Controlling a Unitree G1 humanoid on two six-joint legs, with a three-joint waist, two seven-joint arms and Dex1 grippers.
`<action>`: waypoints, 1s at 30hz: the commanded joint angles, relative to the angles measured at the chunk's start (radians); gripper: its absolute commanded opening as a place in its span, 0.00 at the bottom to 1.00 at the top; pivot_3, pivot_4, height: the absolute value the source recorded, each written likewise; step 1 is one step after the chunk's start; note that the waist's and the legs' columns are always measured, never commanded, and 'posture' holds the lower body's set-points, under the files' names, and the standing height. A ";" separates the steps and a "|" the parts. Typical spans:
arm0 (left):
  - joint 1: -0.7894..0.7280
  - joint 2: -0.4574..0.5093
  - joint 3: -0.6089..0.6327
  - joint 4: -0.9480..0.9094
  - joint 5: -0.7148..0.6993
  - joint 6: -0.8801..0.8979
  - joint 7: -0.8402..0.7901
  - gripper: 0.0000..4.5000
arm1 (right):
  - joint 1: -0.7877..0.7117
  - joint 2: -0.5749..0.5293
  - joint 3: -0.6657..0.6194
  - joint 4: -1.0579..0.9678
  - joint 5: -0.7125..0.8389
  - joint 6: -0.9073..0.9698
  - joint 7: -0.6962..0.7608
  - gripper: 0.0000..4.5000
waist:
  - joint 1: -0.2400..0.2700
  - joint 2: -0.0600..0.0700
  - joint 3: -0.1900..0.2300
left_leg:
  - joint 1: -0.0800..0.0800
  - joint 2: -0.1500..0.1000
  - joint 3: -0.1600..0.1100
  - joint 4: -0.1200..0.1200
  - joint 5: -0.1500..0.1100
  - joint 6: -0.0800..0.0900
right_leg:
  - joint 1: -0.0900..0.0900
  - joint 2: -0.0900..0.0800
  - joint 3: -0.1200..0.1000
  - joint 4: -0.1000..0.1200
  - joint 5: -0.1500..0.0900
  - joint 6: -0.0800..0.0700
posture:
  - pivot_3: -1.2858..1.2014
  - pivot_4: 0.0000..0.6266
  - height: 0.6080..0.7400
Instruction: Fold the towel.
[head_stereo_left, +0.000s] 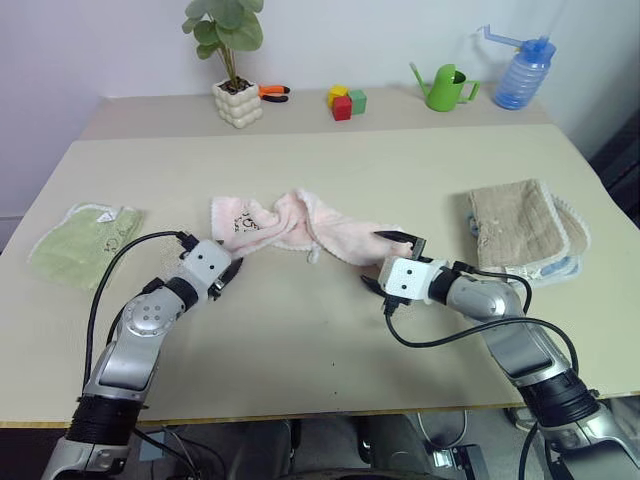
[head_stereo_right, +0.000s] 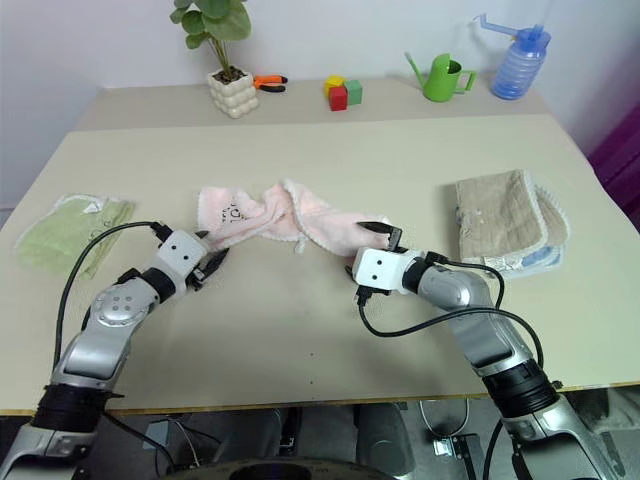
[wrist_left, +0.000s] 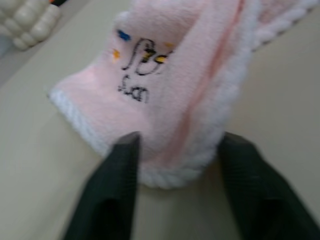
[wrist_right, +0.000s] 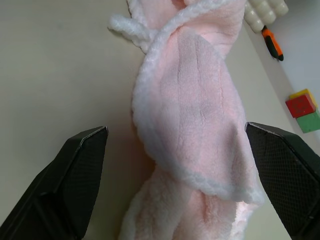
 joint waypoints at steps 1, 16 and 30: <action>-0.001 0.009 0.011 -0.011 0.010 0.000 0.003 0.11 | -0.011 0.004 -0.028 -0.034 0.008 -0.007 -0.005 1.00 | 0.000 0.000 0.000 | 0.000 0.000 0.000 0.000 0.000 0.000 | 0.000 0.000 0.000 0.000 0.000 0.000 | 0.52 0.24 0.93; -0.033 -0.026 0.025 0.007 0.015 -0.013 0.032 0.01 | -0.012 -0.065 -0.007 0.055 -0.136 -0.131 -0.082 1.00 | 0.002 0.000 0.000 | 0.000 0.000 0.000 0.000 0.000 0.000 | 0.000 0.000 0.000 0.000 0.000 0.000 | 0.52 0.24 0.93; -0.021 -0.035 0.025 -0.013 0.012 -0.002 0.026 0.00 | -0.077 -0.029 0.017 0.153 -0.200 -0.268 -0.162 0.06 | 0.001 0.000 0.000 | 0.000 0.000 0.000 0.000 0.000 0.000 | 0.000 0.000 0.000 0.000 0.000 0.000 | 0.52 0.24 0.93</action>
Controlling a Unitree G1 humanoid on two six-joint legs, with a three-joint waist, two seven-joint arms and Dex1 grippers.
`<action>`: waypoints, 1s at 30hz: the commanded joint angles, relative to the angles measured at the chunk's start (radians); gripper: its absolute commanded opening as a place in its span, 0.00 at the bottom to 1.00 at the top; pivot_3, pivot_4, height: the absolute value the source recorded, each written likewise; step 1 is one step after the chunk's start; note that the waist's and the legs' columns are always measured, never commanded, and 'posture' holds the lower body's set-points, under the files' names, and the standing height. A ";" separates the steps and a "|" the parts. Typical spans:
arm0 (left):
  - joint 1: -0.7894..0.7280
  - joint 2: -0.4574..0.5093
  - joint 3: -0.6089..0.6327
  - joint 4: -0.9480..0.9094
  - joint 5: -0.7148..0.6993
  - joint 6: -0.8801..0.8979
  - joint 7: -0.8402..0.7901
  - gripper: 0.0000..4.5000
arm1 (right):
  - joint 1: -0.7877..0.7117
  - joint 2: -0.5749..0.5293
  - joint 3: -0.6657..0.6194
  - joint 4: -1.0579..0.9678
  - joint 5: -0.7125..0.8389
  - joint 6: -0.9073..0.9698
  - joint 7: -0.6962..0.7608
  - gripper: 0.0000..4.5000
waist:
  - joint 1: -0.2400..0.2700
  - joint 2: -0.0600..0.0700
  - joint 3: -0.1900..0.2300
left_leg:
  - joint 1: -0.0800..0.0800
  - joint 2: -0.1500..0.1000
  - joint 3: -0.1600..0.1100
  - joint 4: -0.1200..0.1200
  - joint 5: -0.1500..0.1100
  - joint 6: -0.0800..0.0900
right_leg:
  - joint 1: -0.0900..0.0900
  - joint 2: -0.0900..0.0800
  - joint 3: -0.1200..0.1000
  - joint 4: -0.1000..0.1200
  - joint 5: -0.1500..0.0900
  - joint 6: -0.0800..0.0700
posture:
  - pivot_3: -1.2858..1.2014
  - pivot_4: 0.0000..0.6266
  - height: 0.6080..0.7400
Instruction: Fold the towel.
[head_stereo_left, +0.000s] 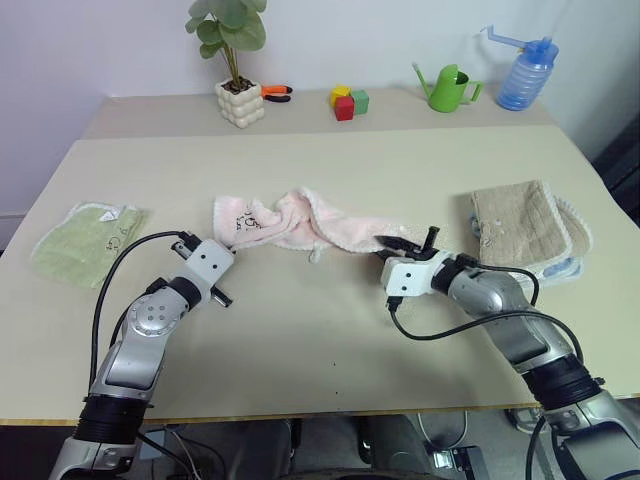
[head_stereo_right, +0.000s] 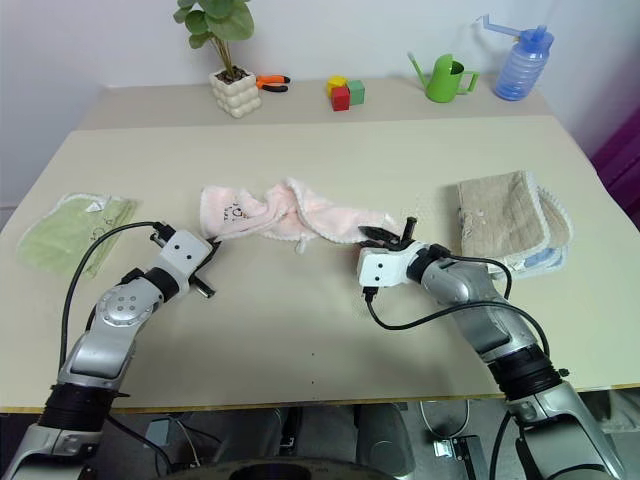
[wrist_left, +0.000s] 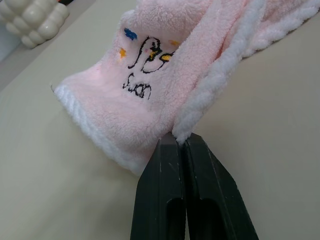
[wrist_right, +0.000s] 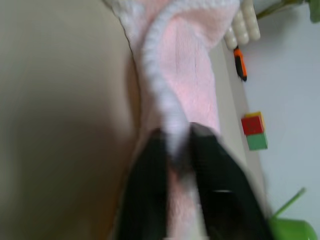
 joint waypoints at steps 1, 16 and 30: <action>0.003 0.000 0.017 -0.029 -0.012 0.001 0.001 0.00 | -0.013 0.014 -0.003 -0.006 -0.001 -0.017 -0.006 0.06 | 0.000 0.000 0.000 | 0.000 0.000 0.000 0.000 0.000 0.000 | 0.000 0.000 0.000 0.000 0.000 0.000 | 0.52 0.24 0.93; -0.007 -0.009 0.019 -0.034 -0.014 -0.001 0.004 0.00 | -0.047 0.054 -0.020 0.003 -0.016 0.002 -0.013 0.03 | 0.000 0.000 0.000 | 0.000 0.000 0.000 0.000 0.000 0.000 | 0.000 0.000 0.000 0.000 0.000 0.000 | 0.52 0.24 0.93; -0.708 0.067 0.205 0.435 -0.083 -0.192 0.171 0.00 | -0.469 -0.066 -0.263 0.204 0.099 0.034 -0.091 0.03 | -0.004 -0.002 0.001 | -0.004 -0.002 0.000 0.001 0.004 -0.006 | -0.004 0.001 -0.001 0.000 0.001 0.000 | 0.52 0.24 0.93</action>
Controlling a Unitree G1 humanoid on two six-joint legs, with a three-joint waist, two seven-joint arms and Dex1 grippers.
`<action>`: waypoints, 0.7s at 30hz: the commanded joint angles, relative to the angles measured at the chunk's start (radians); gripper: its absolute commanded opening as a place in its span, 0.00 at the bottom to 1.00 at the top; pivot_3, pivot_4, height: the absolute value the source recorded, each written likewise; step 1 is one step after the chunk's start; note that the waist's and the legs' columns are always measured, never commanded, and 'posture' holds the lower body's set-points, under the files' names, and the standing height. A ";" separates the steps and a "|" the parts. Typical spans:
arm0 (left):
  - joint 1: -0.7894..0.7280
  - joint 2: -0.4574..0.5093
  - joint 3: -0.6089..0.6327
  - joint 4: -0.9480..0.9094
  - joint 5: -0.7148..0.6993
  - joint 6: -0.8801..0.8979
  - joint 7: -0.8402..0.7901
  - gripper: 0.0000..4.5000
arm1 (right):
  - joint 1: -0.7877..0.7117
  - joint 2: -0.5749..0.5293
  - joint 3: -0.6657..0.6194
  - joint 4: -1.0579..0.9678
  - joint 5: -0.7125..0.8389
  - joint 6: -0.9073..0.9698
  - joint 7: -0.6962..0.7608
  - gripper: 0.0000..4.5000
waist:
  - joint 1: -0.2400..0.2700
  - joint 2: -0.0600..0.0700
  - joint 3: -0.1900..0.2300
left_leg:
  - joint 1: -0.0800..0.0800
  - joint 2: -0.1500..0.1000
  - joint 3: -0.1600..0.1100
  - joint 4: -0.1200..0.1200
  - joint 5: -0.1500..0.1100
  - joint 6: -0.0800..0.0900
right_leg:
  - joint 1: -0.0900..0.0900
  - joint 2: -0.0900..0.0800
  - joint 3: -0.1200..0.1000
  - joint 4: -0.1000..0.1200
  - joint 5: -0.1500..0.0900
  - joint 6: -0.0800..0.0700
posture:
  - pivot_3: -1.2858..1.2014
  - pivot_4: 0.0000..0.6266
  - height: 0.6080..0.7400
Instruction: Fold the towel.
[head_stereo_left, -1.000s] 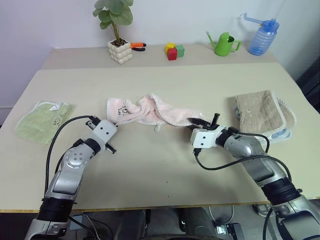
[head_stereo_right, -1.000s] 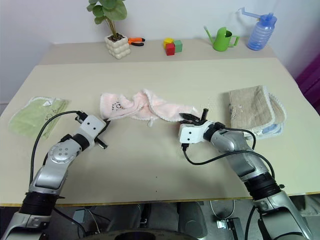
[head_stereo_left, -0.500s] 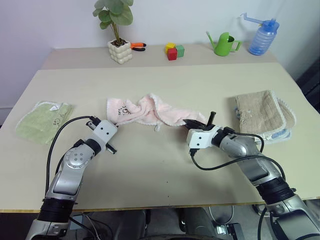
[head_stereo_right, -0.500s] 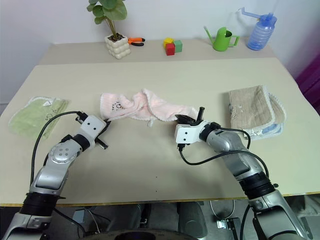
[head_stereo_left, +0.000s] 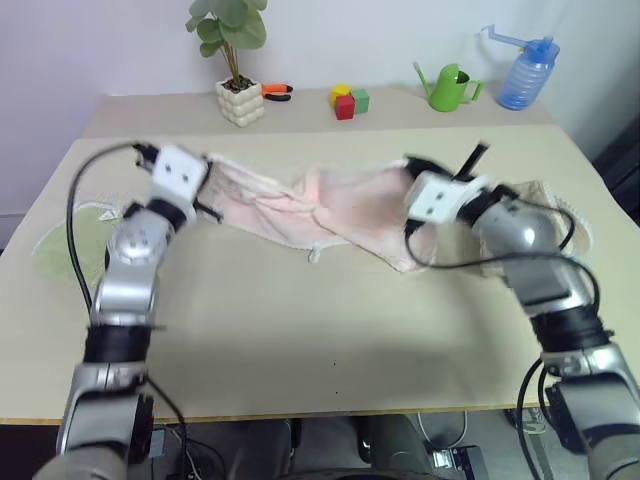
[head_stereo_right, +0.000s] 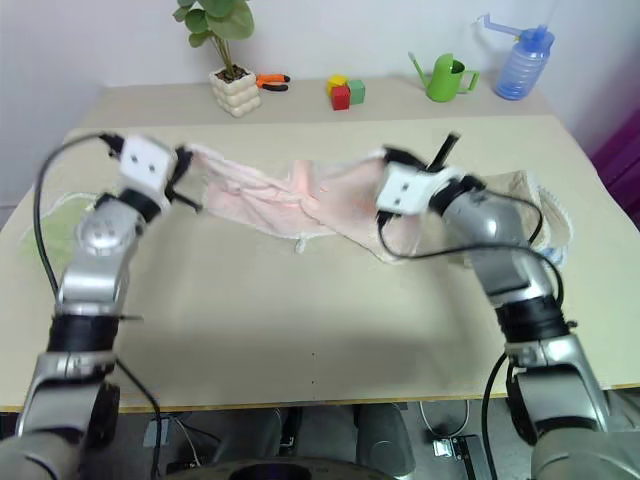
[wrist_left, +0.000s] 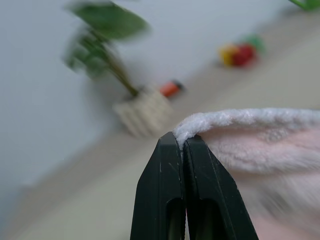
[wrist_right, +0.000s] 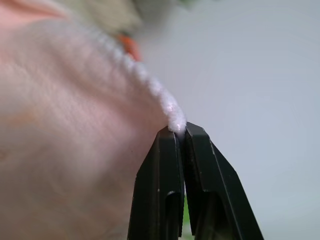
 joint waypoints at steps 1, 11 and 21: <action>-0.146 0.053 0.064 0.126 -0.005 -0.101 0.056 0.00 | -0.093 -0.037 -0.064 0.038 0.041 -0.019 -0.034 0.03 | -0.005 0.000 0.000 | 0.000 0.000 0.001 0.000 0.001 -0.001 | -0.001 0.000 0.000 0.000 0.000 0.000 | 0.52 0.24 0.93; 0.118 0.180 0.141 -0.056 -0.158 -0.020 -0.174 0.00 | 0.080 -0.071 -0.165 -0.203 0.373 0.153 0.229 0.03 | -0.006 0.000 0.000 | -0.003 0.003 0.003 -0.001 0.000 0.001 | -0.003 -0.001 0.001 0.000 0.000 0.000 | 0.52 0.24 0.93; 0.716 0.275 0.347 -0.395 -0.331 0.211 -0.368 0.00 | 0.525 -0.282 -0.285 -0.364 0.633 0.405 0.573 0.03 | 0.002 0.001 0.000 | -0.001 0.003 0.002 0.000 -0.006 0.009 | 0.000 -0.002 0.002 -0.001 0.000 0.000 | 0.52 0.24 0.93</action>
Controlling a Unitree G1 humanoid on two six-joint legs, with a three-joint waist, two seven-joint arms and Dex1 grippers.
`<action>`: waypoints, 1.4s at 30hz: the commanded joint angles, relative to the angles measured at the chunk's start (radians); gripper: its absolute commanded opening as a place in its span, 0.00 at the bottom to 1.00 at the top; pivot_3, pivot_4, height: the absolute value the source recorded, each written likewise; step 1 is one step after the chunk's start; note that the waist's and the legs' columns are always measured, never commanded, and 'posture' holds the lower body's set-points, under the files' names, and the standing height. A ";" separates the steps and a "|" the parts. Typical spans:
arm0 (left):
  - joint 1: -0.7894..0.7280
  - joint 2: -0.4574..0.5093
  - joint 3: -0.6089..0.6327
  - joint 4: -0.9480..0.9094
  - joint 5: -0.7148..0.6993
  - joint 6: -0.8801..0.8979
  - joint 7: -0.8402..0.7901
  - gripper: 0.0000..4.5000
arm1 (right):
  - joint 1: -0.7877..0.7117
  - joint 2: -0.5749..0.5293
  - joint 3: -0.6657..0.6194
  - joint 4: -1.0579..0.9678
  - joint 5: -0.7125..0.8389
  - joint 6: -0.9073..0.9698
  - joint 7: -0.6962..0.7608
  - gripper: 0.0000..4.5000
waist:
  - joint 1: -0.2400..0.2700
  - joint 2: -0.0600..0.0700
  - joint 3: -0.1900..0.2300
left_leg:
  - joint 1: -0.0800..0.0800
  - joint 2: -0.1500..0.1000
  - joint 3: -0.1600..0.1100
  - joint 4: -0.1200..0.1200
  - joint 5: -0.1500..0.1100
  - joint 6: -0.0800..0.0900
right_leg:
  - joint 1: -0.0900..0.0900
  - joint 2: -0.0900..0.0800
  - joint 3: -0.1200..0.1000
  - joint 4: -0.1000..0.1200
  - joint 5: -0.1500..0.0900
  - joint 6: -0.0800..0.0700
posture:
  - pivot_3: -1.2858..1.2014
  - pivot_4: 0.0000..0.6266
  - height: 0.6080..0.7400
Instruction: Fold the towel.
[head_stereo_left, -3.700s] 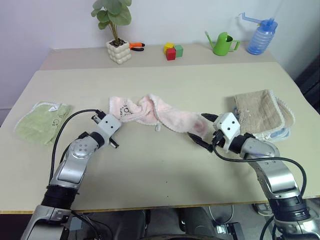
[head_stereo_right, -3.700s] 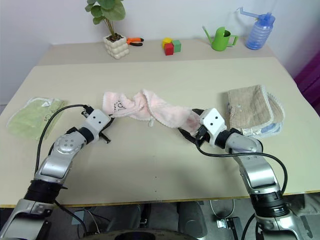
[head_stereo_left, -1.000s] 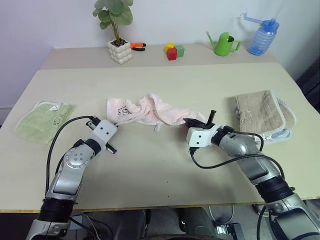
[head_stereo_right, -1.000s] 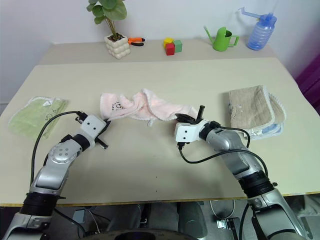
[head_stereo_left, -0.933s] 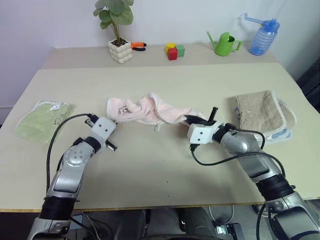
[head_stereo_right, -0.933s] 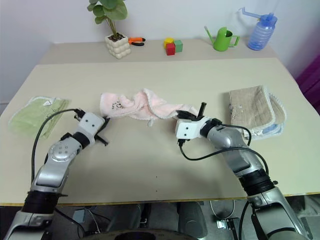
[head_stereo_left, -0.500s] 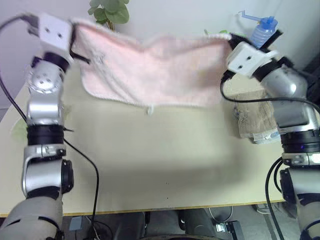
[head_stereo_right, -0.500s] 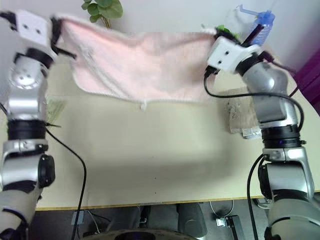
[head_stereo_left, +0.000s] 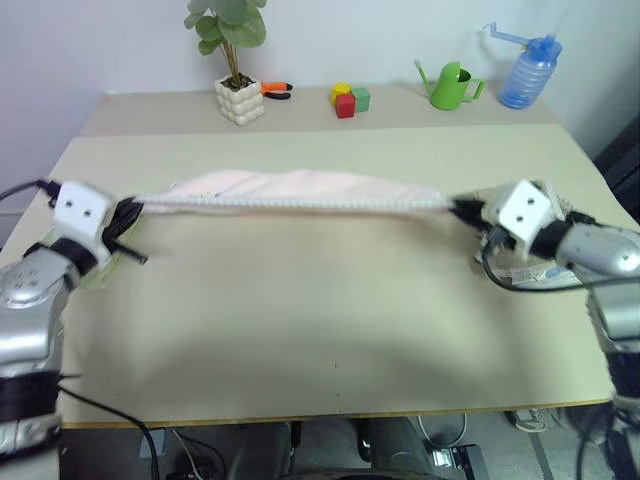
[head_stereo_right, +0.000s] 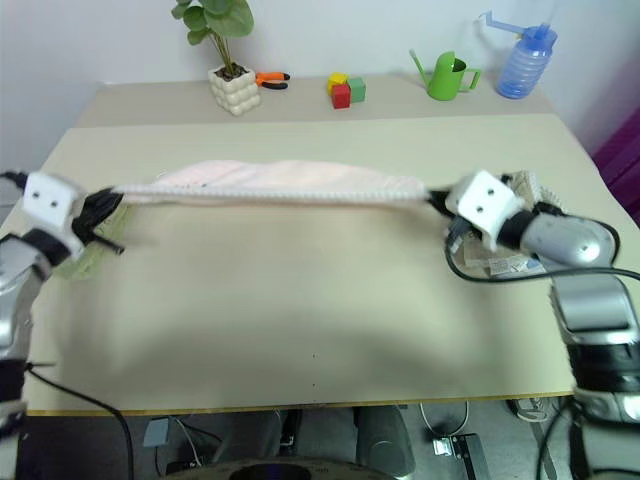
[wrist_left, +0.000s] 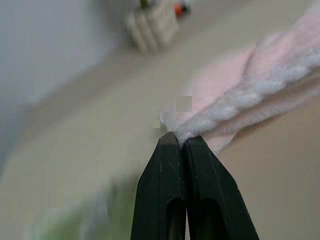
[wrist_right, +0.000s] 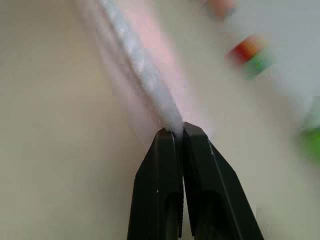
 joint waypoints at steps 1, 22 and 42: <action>0.076 0.048 0.099 -0.094 -0.052 0.059 -0.046 0.00 | 0.019 -0.061 -0.085 -0.034 0.053 0.052 0.047 0.03 | -0.001 0.000 0.000 | 0.001 0.000 0.000 0.000 0.000 0.000 | 0.001 0.000 0.000 0.000 0.000 0.000 | 0.52 0.24 0.93; -0.647 0.004 -0.160 0.476 0.247 -0.219 0.295 0.00 | -0.615 0.062 0.122 0.550 -0.329 -0.305 -0.364 0.03 | -0.001 -0.002 0.001 | 0.001 -0.002 0.000 0.000 0.003 -0.005 | -0.001 0.002 -0.001 0.002 0.002 -0.001 | 0.52 0.24 0.93; 0.077 0.115 0.086 -0.016 -0.042 -0.011 -0.078 0.00 | -0.104 -0.095 0.019 0.099 0.068 0.008 0.067 0.03 | -0.019 -0.001 0.000 | -0.003 -0.001 0.014 0.001 -0.003 0.005 | -0.011 -0.006 0.001 0.002 0.004 0.002 | 0.52 0.24 0.93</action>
